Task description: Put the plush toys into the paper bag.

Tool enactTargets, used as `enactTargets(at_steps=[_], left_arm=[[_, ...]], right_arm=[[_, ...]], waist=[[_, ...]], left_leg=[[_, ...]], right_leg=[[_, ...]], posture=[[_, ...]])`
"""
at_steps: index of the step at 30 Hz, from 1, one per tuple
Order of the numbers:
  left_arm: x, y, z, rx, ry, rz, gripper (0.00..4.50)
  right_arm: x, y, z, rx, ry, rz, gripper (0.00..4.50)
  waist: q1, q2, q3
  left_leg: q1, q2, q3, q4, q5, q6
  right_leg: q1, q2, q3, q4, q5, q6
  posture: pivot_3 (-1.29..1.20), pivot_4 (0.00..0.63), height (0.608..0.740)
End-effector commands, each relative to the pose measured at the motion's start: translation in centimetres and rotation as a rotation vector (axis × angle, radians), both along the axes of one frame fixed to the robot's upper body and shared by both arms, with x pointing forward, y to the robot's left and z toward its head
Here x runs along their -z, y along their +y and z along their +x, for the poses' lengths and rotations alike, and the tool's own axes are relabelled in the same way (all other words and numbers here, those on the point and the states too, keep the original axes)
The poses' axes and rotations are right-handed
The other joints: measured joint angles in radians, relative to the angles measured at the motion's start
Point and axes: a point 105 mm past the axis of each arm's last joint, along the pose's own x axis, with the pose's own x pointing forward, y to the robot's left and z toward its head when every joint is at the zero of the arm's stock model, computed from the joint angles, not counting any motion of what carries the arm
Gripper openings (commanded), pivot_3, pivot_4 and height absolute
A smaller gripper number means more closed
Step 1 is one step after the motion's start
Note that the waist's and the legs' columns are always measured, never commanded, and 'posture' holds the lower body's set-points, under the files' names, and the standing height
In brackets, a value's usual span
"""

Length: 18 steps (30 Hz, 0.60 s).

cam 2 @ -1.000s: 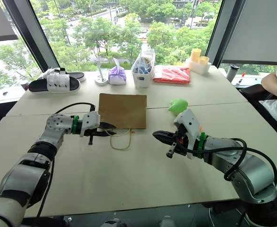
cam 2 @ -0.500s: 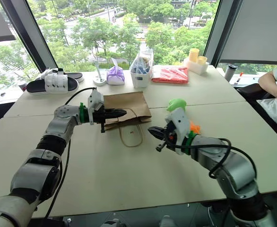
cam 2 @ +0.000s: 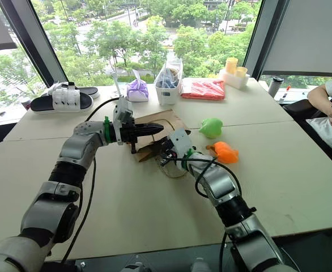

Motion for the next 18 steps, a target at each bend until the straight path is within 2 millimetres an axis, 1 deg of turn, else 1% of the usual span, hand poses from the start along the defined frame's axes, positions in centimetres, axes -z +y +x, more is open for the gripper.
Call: enactTargets(at_steps=[1,5,6,9,12,16,18], left_arm=[[-2.4,0.2,-0.9,0.01,-0.036,-0.056,0.02],[-3.8,0.5,-0.9,-0.029,-0.022,-0.1,0.02],[-4.5,0.7,-0.6,-0.047,-0.014,-0.126,0.02],[-5.7,1.3,-0.1,-0.092,-0.002,-0.172,0.02],[-6.3,1.8,0.4,-0.125,0.002,-0.192,0.02],[-7.7,3.7,1.8,-0.219,-0.032,-0.218,0.02],[-8.2,4.2,2.1,-0.24,-0.039,-0.229,0.02]], right_arm=[[-1.1,0.9,1.6,0.009,-0.082,-0.026,0.0],[0.7,1.4,2.3,0.002,-0.039,-0.056,0.0],[1.1,1.6,2.3,0.002,-0.031,-0.064,0.0],[1.8,1.8,2.2,-0.006,-0.015,-0.087,0.0],[2.2,1.9,1.9,-0.013,-0.006,-0.092,0.0],[3.6,1.5,1.2,-0.021,0.04,-0.106,0.0],[3.8,1.6,0.9,-0.028,0.051,-0.104,0.0]], waist=[[-0.006,0.0,0.0],[-0.019,0.0,0.0],[-0.021,0.0,0.0],[-0.023,0.0,0.0],[-0.025,0.0,0.0],[-0.024,0.0,0.0],[-0.024,0.0,0.0]], left_leg=[[0.0,0.0,0.0,-0.001,0.0,0.0],[0.0,0.0,-0.001,-0.001,0.0,-0.001],[0.0,0.0,-0.001,-0.002,0.001,-0.001],[0.0,0.0,-0.001,-0.002,0.001,-0.001],[-0.001,0.0,0.0,-0.002,0.001,-0.002],[-0.001,0.0,0.001,-0.002,0.001,-0.002],[-0.001,0.0,0.001,-0.002,0.001,-0.003]], right_leg=[[0.0,0.0,0.0,0.0,0.0,0.0],[-0.001,0.0,0.0,0.002,0.0,0.0],[-0.001,0.0,0.0,0.002,0.0,0.0],[-0.004,0.0,0.0,0.007,0.0,0.0],[-0.006,0.0,0.001,0.01,0.0,0.0],[-0.007,0.0,0.001,0.01,0.0,0.0],[-0.007,0.0,0.001,0.01,0.0,0.0]], posture=[[0.0,0.15,0.74],[0.0,0.15,0.74],[0.0,0.15,0.74],[0.0,0.15,0.74],[0.0,0.15,0.74],[0.0,0.15,0.74],[0.0,0.15,0.74]])
